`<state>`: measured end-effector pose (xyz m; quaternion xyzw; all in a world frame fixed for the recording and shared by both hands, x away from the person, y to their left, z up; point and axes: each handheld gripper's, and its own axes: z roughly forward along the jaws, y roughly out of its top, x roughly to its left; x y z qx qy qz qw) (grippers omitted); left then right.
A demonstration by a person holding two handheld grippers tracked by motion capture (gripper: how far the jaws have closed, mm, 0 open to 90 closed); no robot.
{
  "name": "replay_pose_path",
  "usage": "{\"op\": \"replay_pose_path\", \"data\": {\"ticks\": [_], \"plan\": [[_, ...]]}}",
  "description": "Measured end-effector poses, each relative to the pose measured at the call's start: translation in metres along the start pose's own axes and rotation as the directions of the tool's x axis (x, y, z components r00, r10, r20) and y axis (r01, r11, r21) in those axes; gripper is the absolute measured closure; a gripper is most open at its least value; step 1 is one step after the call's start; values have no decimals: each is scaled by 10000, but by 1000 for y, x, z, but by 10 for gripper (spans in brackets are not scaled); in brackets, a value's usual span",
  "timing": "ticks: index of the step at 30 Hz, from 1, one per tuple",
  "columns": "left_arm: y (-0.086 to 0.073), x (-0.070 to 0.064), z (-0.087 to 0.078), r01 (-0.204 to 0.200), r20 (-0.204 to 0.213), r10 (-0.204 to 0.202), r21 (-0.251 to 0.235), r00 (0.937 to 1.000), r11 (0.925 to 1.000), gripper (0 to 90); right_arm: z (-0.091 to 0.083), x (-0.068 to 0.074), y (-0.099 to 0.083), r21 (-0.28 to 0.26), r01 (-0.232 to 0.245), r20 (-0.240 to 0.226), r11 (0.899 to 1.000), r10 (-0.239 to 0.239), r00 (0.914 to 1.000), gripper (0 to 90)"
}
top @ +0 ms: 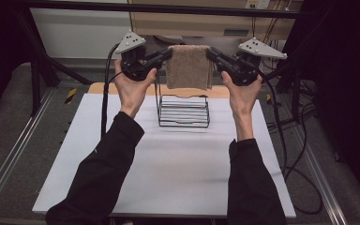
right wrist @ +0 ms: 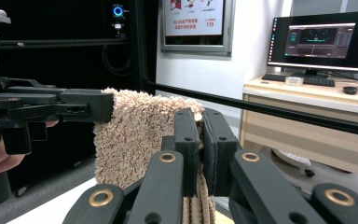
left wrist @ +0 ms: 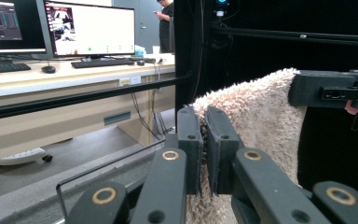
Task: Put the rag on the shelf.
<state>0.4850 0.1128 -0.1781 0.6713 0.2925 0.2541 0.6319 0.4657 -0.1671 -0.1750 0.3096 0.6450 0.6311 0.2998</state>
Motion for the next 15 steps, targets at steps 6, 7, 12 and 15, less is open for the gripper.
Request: {"op": "replay_pose_path", "data": {"ticks": [6,7,12,15], "plan": [[4,8,6,173,11,-173,-151,9998,9997,851,7,-5,4,-63,-72,30,10000,72,10000,856],[4,9,7,180,-8,-180,-160,9998,9997,851,8,-5,5,-51,-69,36,10000,69,10000,856],[7,12,11,76,-141,-78,-144,9999,9999,851,14,-8,7,-69,-76,69,9999,77,9999,856],[10,14,14,106,-235,-110,-149,9997,9998,851,18,-10,8,-94,-102,91,9999,103,9999,856]]}}
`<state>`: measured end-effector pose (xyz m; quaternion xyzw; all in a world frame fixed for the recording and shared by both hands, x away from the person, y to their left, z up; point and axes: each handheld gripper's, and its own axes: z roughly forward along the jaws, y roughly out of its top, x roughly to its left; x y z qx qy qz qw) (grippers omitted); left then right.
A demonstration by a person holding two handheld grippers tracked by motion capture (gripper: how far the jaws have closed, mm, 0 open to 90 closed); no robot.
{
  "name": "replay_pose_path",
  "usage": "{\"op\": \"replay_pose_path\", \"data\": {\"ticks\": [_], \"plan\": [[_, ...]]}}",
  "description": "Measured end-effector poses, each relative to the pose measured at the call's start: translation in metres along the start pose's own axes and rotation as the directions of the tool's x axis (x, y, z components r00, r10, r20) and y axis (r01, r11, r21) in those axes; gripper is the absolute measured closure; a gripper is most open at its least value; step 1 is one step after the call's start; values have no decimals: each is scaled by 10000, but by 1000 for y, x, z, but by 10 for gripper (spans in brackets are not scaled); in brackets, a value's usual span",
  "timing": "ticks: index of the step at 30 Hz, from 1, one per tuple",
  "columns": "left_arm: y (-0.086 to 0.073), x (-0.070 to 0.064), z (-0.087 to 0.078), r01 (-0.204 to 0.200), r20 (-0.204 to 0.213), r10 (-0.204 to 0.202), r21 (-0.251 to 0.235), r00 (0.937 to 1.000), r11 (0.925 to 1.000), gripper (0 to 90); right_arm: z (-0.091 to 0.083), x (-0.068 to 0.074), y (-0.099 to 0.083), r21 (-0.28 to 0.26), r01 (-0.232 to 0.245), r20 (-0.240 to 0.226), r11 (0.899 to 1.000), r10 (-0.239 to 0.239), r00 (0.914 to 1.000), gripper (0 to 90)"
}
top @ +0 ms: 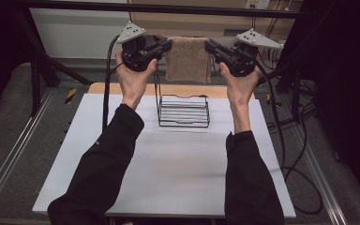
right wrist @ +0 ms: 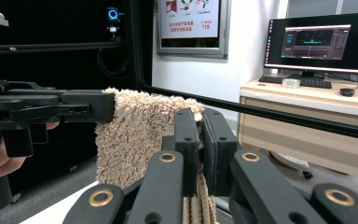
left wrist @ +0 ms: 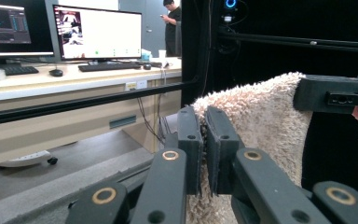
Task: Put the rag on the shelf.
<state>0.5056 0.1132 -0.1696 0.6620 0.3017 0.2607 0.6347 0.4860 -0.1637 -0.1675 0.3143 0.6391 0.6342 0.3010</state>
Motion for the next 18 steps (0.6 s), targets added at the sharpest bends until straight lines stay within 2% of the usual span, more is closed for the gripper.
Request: {"op": "replay_pose_path", "data": {"ticks": [10,12,15,18], "plan": [[6,5,7,-98,-74,97,-139,9999,9999,851,9,-7,6,-91,-1,78,10000,2,10000,856],[6,6,9,-21,-36,20,-258,10000,9997,851,10,-8,7,-117,18,102,9999,-17,9999,856],[6,9,13,-159,-51,158,-252,9999,9996,851,13,-11,7,-127,-1,143,9999,2,9999,856],[4,12,17,-53,-67,52,-212,10000,9998,851,16,-13,8,-109,16,189,9999,-14,9998,856]]}}
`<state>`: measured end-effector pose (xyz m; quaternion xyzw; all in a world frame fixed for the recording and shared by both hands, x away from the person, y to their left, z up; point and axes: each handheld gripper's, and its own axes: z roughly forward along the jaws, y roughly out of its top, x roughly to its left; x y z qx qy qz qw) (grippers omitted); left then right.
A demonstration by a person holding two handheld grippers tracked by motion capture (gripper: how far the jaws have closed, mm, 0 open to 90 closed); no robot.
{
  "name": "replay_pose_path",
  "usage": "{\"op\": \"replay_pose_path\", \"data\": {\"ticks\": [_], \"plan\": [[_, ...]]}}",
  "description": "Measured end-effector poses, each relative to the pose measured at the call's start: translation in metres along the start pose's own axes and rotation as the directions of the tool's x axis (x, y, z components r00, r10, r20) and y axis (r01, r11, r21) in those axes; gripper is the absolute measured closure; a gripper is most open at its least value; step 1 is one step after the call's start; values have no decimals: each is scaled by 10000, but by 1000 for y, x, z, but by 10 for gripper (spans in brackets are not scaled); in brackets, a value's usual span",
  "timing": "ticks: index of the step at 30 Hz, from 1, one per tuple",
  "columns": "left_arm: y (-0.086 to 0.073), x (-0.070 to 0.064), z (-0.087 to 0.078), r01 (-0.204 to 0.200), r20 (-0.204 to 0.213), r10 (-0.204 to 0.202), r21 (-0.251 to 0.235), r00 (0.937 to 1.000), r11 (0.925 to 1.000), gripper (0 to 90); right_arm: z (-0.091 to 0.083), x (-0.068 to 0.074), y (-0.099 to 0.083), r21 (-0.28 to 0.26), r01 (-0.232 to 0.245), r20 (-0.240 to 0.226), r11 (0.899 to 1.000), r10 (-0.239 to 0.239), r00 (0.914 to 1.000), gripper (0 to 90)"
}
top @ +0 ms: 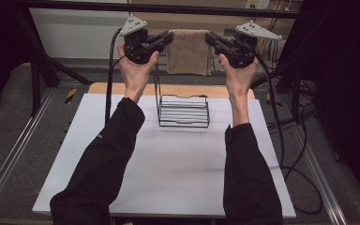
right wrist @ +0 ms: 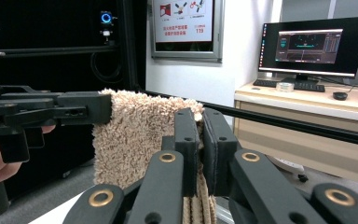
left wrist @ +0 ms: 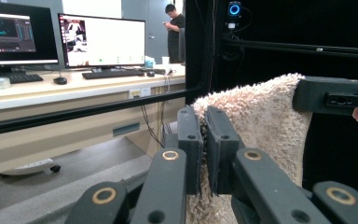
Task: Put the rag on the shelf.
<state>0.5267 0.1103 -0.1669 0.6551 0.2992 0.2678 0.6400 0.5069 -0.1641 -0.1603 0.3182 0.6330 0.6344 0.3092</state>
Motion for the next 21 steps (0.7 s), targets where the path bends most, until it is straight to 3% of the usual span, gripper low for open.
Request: {"op": "replay_pose_path", "data": {"ticks": [5,21], "plan": [[-3,7,6,179,-120,-179,39,9998,9998,851,8,-3,-3,139,126,46,9998,-127,9999,856],[-16,17,15,29,-238,-21,310,9997,9995,851,25,-11,-15,445,63,134,9990,-69,9999,856]]}}
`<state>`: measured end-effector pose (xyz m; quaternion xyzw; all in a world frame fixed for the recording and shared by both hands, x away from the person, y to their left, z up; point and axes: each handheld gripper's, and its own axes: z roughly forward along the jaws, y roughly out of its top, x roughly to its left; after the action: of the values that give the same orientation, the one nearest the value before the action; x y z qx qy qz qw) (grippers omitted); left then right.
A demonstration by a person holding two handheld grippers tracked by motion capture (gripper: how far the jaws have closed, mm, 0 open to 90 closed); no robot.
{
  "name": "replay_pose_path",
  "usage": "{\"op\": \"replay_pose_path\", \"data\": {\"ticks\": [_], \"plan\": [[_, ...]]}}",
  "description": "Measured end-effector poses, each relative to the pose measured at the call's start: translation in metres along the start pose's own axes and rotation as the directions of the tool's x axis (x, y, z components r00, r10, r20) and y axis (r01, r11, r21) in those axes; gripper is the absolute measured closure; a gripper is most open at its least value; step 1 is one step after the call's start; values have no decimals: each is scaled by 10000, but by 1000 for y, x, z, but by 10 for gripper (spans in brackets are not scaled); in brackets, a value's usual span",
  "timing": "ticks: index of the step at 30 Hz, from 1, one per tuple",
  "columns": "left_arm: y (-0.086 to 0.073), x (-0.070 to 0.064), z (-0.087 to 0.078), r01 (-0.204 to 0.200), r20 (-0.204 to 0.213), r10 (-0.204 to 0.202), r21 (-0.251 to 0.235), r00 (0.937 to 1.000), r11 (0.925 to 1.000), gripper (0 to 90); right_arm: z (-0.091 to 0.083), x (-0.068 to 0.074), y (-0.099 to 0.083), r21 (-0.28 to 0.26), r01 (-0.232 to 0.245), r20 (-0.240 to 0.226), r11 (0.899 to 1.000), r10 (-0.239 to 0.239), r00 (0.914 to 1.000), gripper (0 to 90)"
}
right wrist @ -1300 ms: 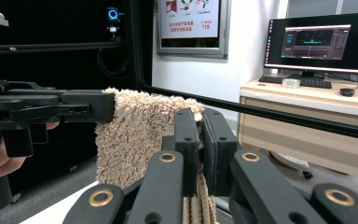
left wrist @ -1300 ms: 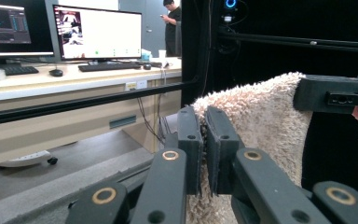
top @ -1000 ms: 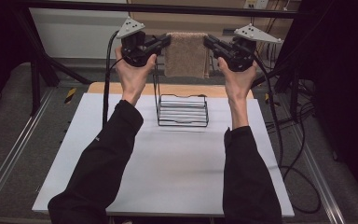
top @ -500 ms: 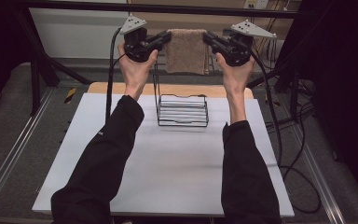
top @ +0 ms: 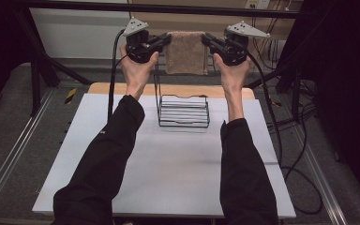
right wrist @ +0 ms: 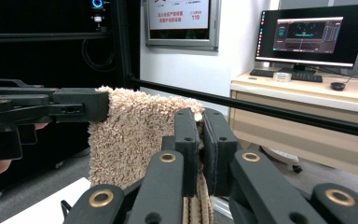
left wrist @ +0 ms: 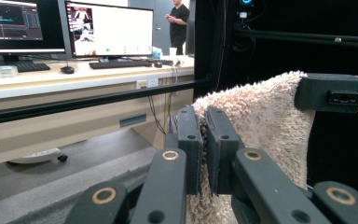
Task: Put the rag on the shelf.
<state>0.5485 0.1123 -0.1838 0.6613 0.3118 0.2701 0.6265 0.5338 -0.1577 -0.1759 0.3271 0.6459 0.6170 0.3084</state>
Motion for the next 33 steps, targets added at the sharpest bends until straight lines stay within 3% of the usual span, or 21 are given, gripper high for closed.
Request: {"op": "replay_pose_path", "data": {"ticks": [20,33], "plan": [[-35,-5,-12,-265,347,247,519,9991,9983,850,-10,7,-33,557,-87,-305,9984,104,9995,855],[-43,-17,-23,-581,771,530,660,9956,9961,850,-23,10,-46,640,-118,-383,9979,142,9992,853]]}}
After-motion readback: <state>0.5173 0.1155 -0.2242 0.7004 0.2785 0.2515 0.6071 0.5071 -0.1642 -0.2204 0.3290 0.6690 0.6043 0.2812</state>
